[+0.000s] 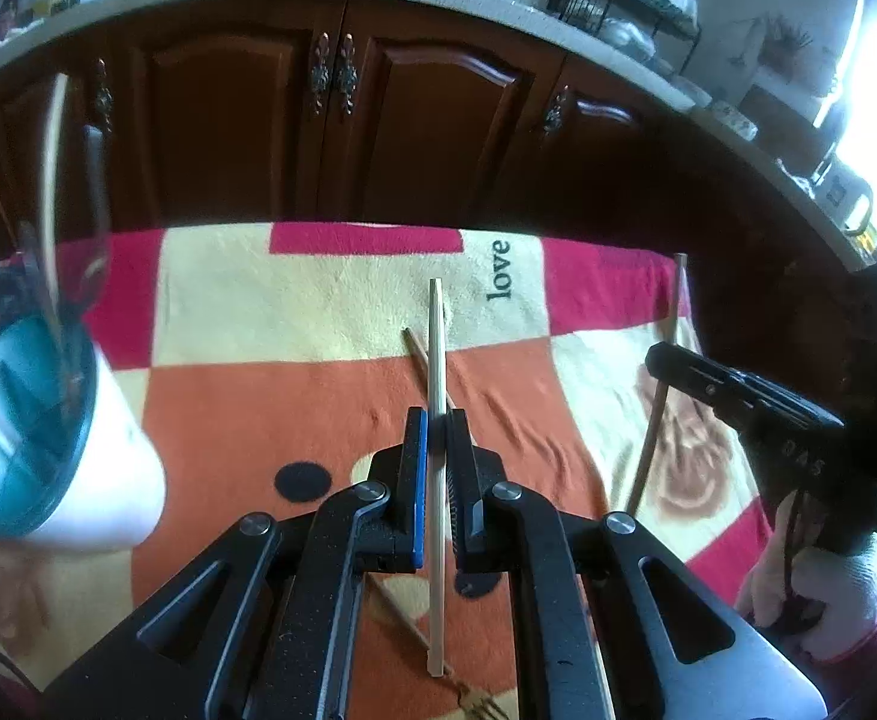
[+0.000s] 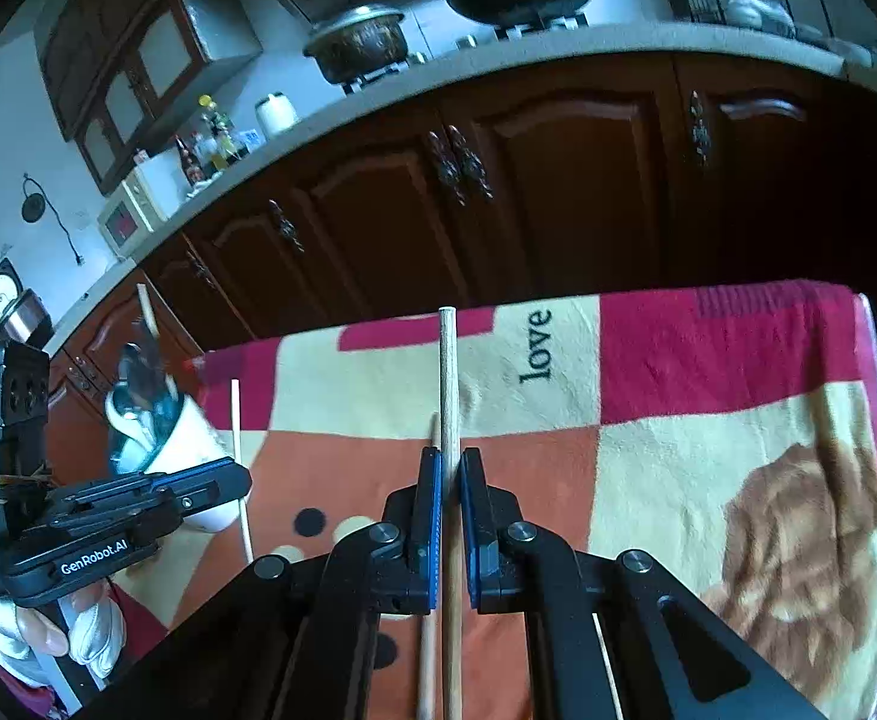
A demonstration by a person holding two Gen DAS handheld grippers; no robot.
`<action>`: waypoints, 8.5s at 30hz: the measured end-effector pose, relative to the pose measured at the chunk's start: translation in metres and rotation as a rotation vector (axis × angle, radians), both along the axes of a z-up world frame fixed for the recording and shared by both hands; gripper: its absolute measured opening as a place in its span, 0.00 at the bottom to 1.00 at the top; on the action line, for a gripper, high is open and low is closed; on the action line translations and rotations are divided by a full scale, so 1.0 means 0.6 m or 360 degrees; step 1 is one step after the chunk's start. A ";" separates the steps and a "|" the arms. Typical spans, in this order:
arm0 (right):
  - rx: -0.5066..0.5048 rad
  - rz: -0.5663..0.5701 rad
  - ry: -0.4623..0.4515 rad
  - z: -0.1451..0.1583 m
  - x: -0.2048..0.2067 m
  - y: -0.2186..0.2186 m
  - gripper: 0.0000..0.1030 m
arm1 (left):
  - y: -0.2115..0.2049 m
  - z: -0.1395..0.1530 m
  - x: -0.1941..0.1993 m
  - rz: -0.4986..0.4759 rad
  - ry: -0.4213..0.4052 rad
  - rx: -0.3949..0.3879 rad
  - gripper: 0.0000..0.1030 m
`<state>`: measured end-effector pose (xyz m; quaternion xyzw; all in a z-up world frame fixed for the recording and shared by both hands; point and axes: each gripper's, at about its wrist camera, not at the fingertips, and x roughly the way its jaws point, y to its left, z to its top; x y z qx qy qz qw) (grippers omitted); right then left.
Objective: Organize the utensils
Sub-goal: 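Carry both chopsticks to the white cup and drop them in, then move both open grippers back over the last chopsticks and fork, then grasp the fork with the left gripper while the right grasps a chopstick, then lower fork and chopstick into the white cup and release them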
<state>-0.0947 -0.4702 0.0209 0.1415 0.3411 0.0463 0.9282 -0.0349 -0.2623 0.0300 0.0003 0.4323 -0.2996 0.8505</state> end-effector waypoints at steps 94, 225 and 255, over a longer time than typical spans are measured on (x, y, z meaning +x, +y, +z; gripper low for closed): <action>-0.0070 0.0377 -0.0205 0.136 0.197 0.375 0.31 | 0.364 0.063 0.071 0.0624 -0.0235 -0.0211 0.30; -0.0277 0.0337 -0.0259 0.187 -0.034 0.213 0.05 | 0.209 0.119 -0.085 0.0064 -0.0076 -0.0174 0.04; -0.0187 0.0513 -0.0321 0.176 0.157 0.446 0.05 | 0.360 0.135 0.059 0.0442 -0.0171 -0.0034 0.04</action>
